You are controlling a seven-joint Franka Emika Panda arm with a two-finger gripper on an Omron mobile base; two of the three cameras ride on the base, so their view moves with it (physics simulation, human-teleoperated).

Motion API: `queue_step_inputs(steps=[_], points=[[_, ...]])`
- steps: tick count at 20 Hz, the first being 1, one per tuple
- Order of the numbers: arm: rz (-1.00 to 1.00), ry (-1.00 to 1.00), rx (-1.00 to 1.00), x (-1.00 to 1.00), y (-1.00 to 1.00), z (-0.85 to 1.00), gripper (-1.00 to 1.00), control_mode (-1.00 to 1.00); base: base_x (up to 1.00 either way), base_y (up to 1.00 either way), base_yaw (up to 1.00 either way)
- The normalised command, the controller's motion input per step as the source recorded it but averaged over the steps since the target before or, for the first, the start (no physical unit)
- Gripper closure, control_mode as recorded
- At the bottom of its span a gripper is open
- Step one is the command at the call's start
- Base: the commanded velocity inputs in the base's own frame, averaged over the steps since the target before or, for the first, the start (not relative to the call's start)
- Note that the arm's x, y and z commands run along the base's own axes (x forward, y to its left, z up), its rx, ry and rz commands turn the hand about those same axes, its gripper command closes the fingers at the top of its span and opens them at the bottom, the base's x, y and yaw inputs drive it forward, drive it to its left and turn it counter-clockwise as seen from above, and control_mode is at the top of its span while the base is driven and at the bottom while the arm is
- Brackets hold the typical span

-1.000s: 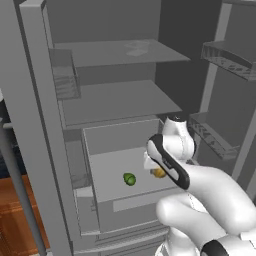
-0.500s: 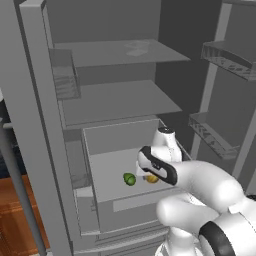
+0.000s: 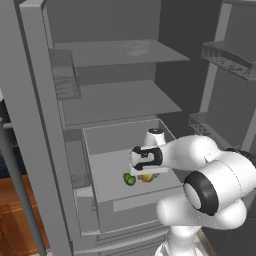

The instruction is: Place the avocado and squash inside the fridge drawer. Close the drawer after placing the vegetables.

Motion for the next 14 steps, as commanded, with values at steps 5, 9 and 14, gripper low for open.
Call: queue_step_inputs(steps=[5,9,14], points=[[0.00,0.00,0.00,0.05,0.00,-0.39,1.00,-1.00,0.00,0.00,0.00],[0.00,0.00,0.00,0.00,0.00,-0.52,1.00,-1.00,0.00,0.00,0.00],[0.00,-0.01,0.00,0.00,0.00,-0.39,-1.00,-1.00,0.00,0.00,0.00]])
